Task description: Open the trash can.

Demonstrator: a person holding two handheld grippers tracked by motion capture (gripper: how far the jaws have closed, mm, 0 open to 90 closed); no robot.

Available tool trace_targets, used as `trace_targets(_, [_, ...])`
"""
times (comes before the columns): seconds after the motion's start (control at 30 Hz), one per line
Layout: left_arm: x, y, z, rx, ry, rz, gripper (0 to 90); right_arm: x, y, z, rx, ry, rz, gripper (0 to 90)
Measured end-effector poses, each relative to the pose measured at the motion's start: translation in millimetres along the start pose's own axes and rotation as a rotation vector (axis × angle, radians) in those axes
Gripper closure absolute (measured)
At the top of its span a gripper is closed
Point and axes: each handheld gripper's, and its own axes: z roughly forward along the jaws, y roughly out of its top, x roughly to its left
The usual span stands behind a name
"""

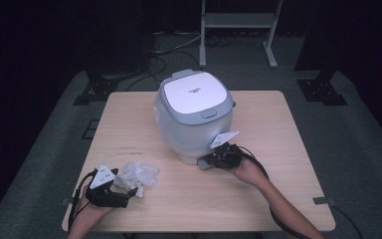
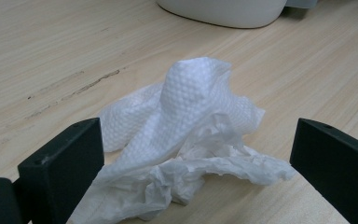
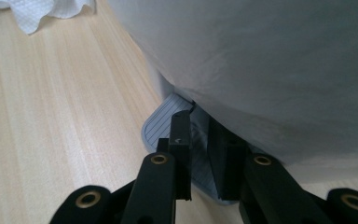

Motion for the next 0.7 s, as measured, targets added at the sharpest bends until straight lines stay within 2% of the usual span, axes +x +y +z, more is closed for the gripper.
trace_targets(0.4, [-1.3, 0.5, 0.5, 0.005, -0.002, 0.004, 2.0, 4.6, -7.2, 2.5, -0.041, -0.032, -0.01, 81.6])
trace_targets(0.7, [-2.4, 1.3, 0.9, 0.009, -0.005, 0.006, 3.5, 8.4, -10.7, 3.7, -0.053, -0.05, -0.009, 84.3])
